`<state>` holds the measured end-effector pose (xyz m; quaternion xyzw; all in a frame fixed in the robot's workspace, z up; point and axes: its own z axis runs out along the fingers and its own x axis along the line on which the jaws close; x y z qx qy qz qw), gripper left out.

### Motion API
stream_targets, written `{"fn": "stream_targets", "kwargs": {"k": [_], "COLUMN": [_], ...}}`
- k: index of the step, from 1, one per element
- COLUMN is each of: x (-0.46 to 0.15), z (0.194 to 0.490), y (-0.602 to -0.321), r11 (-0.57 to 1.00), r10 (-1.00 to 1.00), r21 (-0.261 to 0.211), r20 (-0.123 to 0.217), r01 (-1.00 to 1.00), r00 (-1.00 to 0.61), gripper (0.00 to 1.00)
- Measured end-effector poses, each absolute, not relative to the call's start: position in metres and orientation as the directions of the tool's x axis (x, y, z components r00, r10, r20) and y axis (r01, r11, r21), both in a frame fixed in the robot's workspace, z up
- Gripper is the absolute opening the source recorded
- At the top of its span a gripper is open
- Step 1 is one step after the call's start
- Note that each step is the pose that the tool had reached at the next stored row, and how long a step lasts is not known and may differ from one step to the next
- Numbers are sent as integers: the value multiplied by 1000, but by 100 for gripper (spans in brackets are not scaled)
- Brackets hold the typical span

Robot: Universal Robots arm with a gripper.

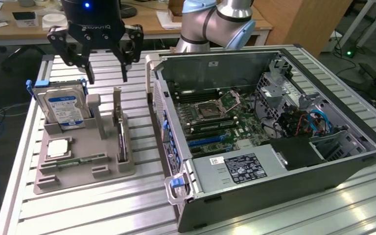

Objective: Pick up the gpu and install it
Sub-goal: 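Pick up the gpu and move the gpu toward the slot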

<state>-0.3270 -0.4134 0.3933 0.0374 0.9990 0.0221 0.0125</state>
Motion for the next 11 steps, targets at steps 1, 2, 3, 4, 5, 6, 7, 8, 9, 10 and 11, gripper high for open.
{"fn": "stream_targets", "kwargs": {"k": [1,2,3,4,5,6,7,8,9,10,11], "x": [-327,-327,-327,-327,-327,-327,-327,-326,-326,-326,-326], "z": [393,393,393,393,393,393,393,393,392,392,392], "y": [-413,-413,-413,-413,-413,-413,-413,-413,-413,-413,-413], "r11": [996,996,996,997,997,998,998,999,999,999,998], "r10": [75,75,72,66,58,46,34,19,2,-14,-26], "r21": [45,45,46,48,48,48,48,48,48,47,47], "r20": [-23,-23,-23,-22,-22,-22,-22,-22,-22,-22,-22], "r01": [74,74,71,65,57,45,33,18,1,-15,-27], "r00": [-997,-997,-997,-998,-998,-999,-999,-1000,-1000,-1000,-999], "gripper": [64,64,71,71,71,71,71,71,71,71,71]}}
